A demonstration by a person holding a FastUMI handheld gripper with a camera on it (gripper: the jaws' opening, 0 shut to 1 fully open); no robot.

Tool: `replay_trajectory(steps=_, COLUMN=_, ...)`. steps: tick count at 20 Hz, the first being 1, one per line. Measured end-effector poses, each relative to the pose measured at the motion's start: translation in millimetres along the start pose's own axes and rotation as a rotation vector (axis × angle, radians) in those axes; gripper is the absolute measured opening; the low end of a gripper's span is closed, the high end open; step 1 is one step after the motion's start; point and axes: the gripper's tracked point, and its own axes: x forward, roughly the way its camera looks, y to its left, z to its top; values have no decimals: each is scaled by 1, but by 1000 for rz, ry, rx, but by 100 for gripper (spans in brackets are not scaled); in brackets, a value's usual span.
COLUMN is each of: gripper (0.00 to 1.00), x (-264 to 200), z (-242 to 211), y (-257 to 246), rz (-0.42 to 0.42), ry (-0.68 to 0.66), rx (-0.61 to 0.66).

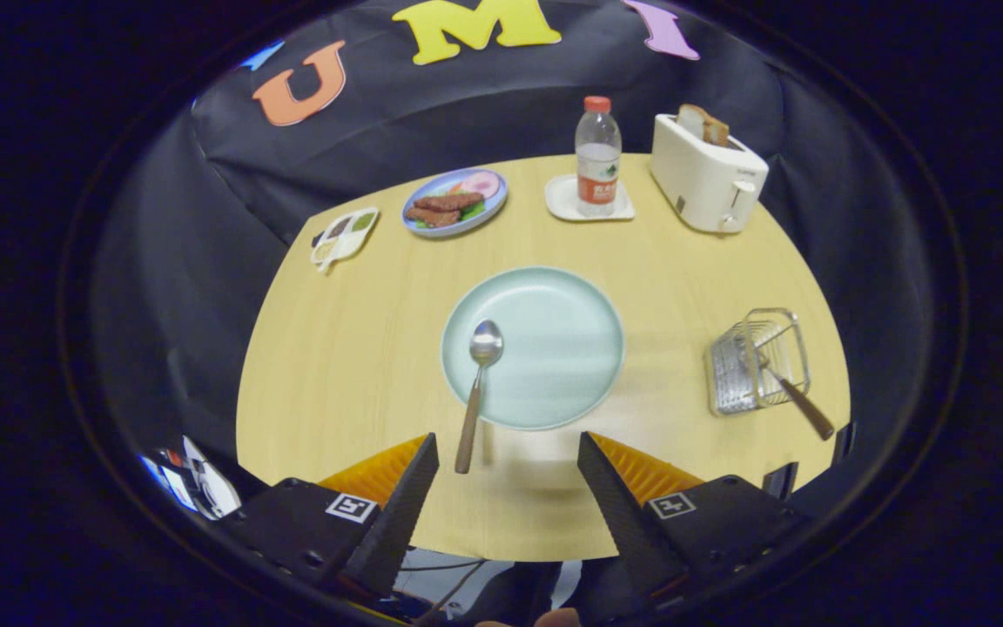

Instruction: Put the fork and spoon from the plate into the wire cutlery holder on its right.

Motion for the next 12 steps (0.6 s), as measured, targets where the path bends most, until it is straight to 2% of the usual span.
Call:
replay_trajectory(steps=7, gripper=94, x=64, z=-31, y=20, rz=-44, ry=141, rx=7)
replay_trajectory(steps=8, gripper=86, x=69, z=-34, y=22, rz=-49, ry=158, rx=21)
replay_trajectory(steps=12, gripper=72, x=85, z=-40, y=22, rz=-70, ry=207, rx=41)
